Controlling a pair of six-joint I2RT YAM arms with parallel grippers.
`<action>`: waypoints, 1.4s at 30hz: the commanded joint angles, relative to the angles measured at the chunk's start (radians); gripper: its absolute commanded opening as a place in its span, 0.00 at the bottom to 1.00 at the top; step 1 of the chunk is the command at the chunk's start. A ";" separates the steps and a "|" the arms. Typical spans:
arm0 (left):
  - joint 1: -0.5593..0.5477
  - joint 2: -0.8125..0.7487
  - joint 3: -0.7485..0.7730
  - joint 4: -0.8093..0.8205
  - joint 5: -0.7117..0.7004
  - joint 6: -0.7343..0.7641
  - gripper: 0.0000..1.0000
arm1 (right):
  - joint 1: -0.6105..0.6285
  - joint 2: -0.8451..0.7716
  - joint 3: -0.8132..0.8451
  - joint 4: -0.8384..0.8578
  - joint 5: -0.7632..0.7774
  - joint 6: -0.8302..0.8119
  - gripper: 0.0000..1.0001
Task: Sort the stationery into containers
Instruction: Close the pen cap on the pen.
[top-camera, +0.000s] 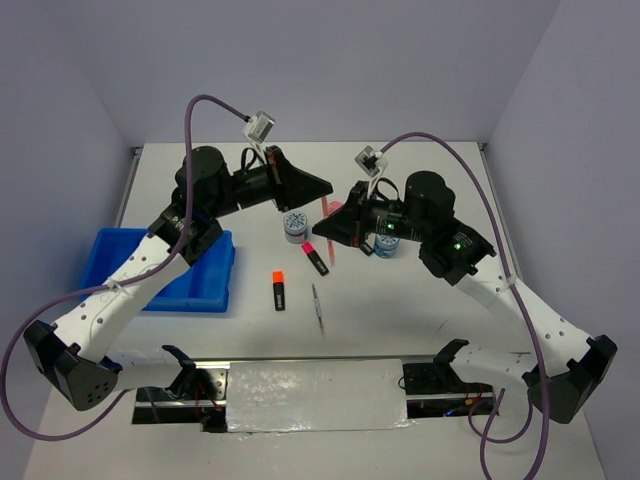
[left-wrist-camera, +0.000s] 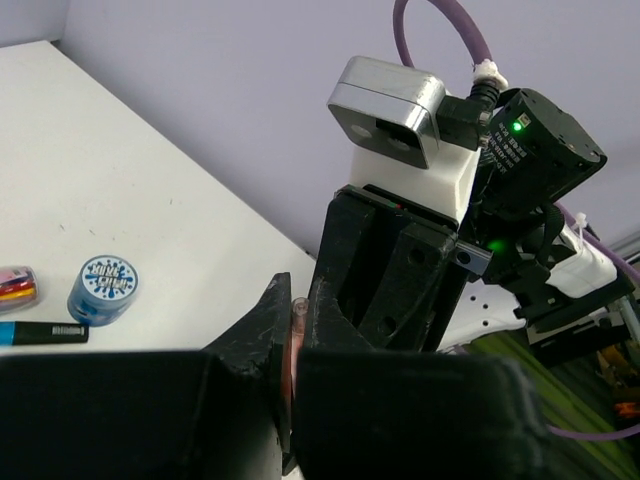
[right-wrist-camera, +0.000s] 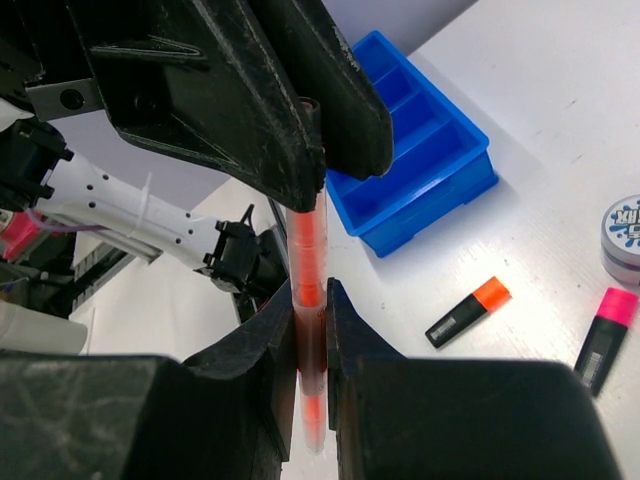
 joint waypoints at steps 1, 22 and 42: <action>-0.003 -0.007 -0.014 0.032 0.072 -0.021 0.00 | -0.014 0.020 0.109 0.039 0.022 -0.017 0.00; -0.269 -0.032 -0.299 0.088 0.112 -0.044 0.00 | -0.237 0.395 0.806 0.010 -0.090 -0.035 0.00; -0.294 0.019 -0.022 -0.286 -0.148 0.131 0.23 | -0.241 0.208 0.509 0.073 -0.202 -0.008 0.00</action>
